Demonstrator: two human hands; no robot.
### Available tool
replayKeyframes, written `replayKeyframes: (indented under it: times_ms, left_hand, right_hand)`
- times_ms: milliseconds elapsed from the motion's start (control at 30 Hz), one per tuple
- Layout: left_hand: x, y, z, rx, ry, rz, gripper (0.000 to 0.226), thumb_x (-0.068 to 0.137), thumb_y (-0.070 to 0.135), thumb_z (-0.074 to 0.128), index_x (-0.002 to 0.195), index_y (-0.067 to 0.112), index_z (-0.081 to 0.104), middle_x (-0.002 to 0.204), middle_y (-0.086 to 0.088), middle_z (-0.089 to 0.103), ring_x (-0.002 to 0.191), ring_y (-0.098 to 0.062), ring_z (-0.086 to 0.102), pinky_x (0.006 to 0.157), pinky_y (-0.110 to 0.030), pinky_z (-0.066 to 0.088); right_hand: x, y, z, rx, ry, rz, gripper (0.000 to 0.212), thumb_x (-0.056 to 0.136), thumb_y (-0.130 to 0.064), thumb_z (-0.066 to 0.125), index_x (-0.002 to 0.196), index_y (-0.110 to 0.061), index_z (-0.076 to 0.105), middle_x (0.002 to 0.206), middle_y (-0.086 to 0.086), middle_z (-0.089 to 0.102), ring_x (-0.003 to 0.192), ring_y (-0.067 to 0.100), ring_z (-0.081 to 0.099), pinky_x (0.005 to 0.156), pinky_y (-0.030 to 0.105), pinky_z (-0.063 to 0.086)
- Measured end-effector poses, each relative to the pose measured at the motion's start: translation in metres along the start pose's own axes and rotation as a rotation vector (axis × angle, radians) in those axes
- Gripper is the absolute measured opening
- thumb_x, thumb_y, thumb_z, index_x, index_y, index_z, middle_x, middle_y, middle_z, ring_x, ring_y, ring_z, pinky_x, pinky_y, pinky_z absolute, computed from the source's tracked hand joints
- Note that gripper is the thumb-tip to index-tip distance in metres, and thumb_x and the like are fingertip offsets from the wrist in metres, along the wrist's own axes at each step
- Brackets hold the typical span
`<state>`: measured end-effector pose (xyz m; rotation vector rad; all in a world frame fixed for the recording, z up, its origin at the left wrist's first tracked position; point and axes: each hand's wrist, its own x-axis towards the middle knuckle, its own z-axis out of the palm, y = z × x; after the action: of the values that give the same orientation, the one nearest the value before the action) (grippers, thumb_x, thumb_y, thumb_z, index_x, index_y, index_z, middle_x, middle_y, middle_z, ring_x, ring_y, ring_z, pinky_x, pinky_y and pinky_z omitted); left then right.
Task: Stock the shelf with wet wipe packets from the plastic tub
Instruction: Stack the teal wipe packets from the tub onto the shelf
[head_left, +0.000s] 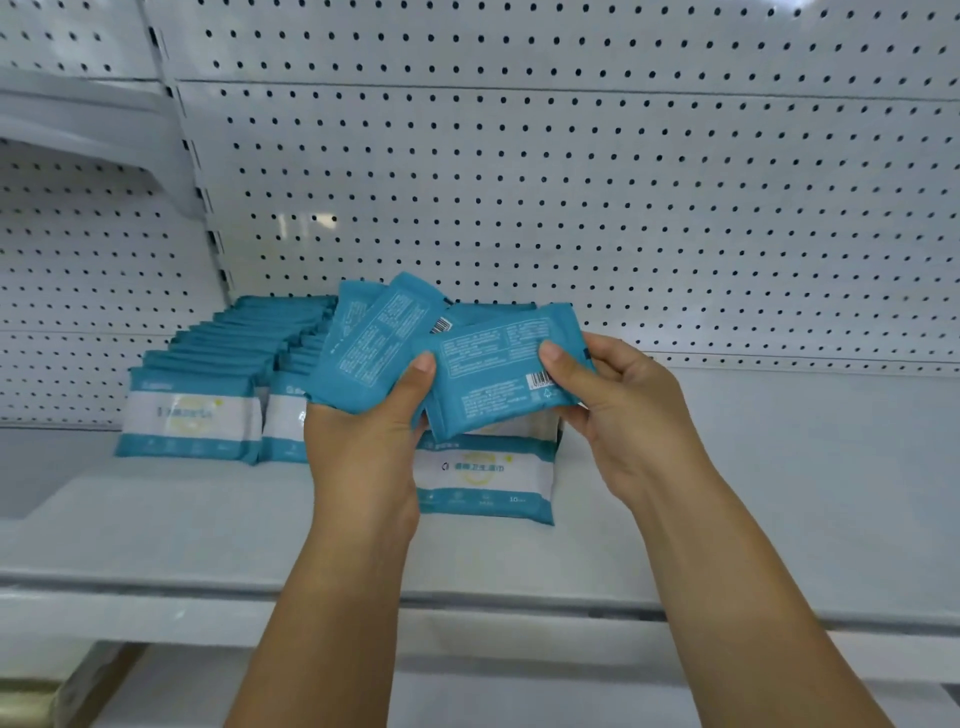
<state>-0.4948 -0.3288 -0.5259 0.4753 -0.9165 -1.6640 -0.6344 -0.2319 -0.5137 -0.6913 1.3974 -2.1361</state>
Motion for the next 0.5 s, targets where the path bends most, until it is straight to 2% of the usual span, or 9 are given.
replayKeyframes:
  times_ms: [200, 367, 433, 500]
  left_hand:
    - [-0.003, 0.003, -0.011, 0.082, 0.081, 0.087, 0.05, 0.082, 0.0, 0.079, 0.126, 0.019, 0.064, 0.112, 0.003, 0.075, 0.102, -0.012, 0.073, 0.077, -0.027, 0.059]
    - [-0.009, 0.011, -0.022, 0.097, 0.062, 0.058, 0.046, 0.087, 0.007, 0.075, 0.129, 0.021, 0.061, 0.117, 0.003, 0.074, 0.104, -0.014, 0.073, 0.079, -0.031, 0.062]
    - [-0.014, 0.012, -0.022, 0.093, 0.014, 0.035, 0.04, 0.089, 0.013, 0.073, 0.127, 0.02, 0.062, 0.116, 0.003, 0.074, 0.104, -0.015, 0.073, 0.08, -0.032, 0.062]
    - [-0.018, 0.011, -0.02, 0.106, -0.023, 0.024, 0.039, 0.09, 0.019, 0.072, 0.127, 0.017, 0.061, 0.116, 0.002, 0.074, 0.105, -0.015, 0.072, 0.081, -0.032, 0.062]
  right_hand:
    - [-0.004, 0.0, 0.0, 0.124, 0.118, -0.009, 0.029, 0.082, -0.011, 0.079, 0.109, -0.007, 0.07, 0.091, 0.001, 0.079, 0.082, 0.011, 0.075, 0.067, 0.022, 0.058]
    - [-0.011, 0.0, 0.015, 0.101, 0.281, -0.217, 0.02, 0.083, -0.015, 0.081, 0.101, -0.012, 0.073, 0.088, -0.002, 0.078, 0.085, 0.012, 0.074, 0.074, 0.028, 0.059]
    - [-0.017, 0.003, 0.029, 0.017, 0.273, -0.307, 0.011, 0.083, -0.018, 0.081, 0.093, -0.019, 0.076, 0.086, -0.002, 0.078, 0.084, 0.012, 0.074, 0.08, 0.032, 0.06]
    - [-0.026, 0.008, 0.044, -0.051, 0.191, -0.335, 0.004, 0.085, -0.018, 0.079, 0.087, -0.021, 0.077, 0.083, -0.003, 0.078, 0.081, 0.012, 0.074, 0.08, 0.029, 0.06]
